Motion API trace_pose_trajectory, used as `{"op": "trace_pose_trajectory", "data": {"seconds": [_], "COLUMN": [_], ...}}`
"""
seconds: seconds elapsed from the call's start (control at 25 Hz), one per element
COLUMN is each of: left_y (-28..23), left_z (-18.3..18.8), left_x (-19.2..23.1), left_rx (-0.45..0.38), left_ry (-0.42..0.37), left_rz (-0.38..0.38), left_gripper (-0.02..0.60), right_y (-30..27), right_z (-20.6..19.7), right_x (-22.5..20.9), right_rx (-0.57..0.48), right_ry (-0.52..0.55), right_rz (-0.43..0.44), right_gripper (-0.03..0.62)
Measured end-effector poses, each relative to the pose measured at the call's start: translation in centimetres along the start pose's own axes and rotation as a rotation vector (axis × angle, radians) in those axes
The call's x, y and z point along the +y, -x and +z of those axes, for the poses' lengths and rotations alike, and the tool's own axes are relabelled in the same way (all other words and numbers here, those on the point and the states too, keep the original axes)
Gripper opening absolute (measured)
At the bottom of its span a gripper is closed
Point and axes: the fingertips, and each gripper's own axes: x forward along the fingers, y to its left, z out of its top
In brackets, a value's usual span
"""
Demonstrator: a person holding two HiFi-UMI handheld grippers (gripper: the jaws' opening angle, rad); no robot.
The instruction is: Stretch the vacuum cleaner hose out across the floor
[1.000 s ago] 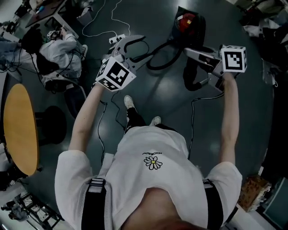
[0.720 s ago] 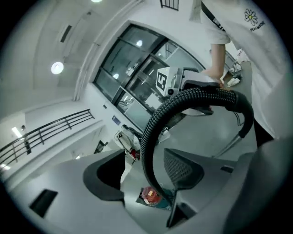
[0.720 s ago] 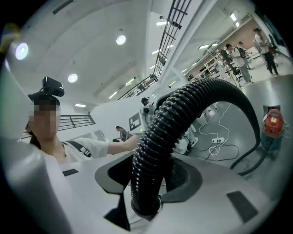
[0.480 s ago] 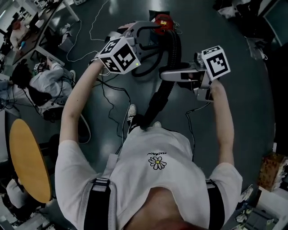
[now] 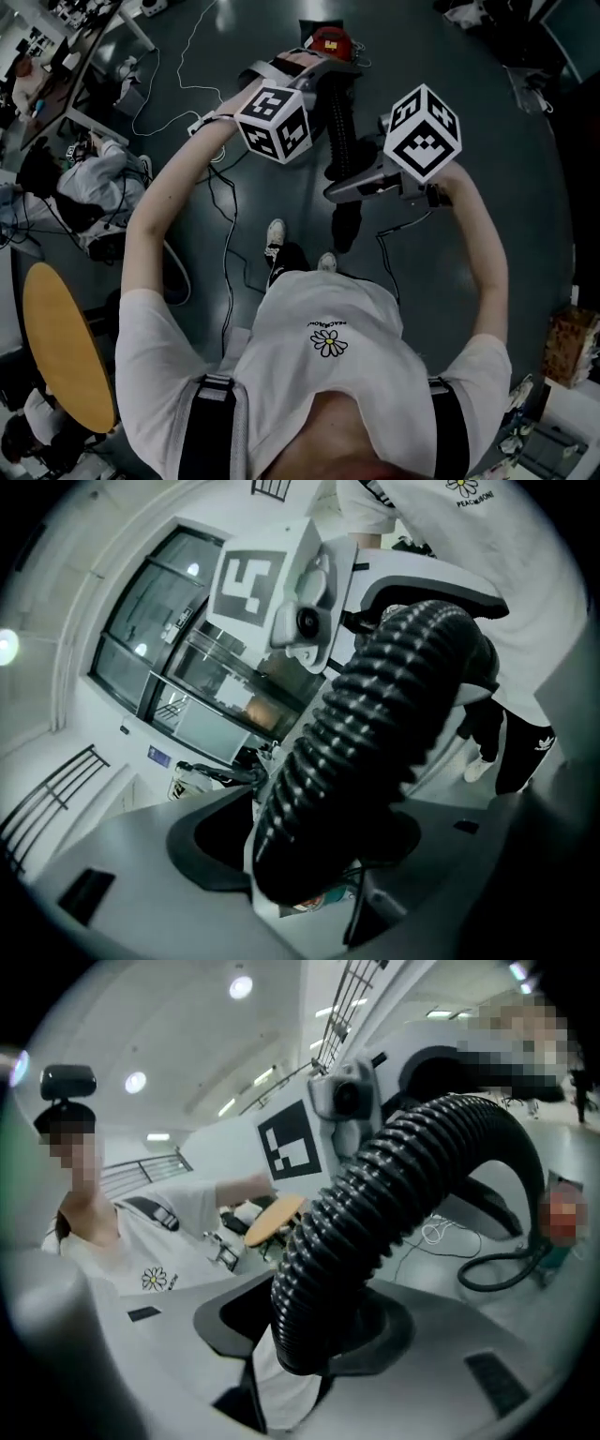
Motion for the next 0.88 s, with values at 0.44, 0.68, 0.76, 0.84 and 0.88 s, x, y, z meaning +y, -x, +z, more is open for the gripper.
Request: {"op": "trace_pose_trajectory", "data": {"seconds": [0.44, 0.68, 0.76, 0.84, 0.88], "left_y": [-1.2, 1.4, 2.6, 4.0, 4.6], "left_z": [-2.6, -3.4, -3.5, -2.7, -1.7], "left_x": [-3.1, -10.3, -13.7, -16.6, -17.4], "left_rx": [0.279, 0.387, 0.437, 0.397, 0.328], "left_ry": [-0.237, -0.113, 0.075, 0.399, 0.593], "left_rz": [-0.258, -0.547, -0.706, -0.842, -0.881], "left_gripper": [0.172, 0.167, 0.167, 0.169, 0.169], "right_y": [0.6, -0.9, 1.5, 4.7, 6.4], "right_z": [-6.1, -11.6, -12.9, -11.5, -9.8], "right_x": [-6.2, -10.4, -13.1, -14.9, -15.1], "right_rx": [0.329, 0.577, 0.675, 0.678, 0.632], "right_ry": [0.128, 0.256, 0.422, 0.678, 0.808], "right_rz": [-0.336, -0.684, -0.884, -1.135, -1.262], "right_gripper": [0.187, 0.193, 0.207, 0.205, 0.202]}}
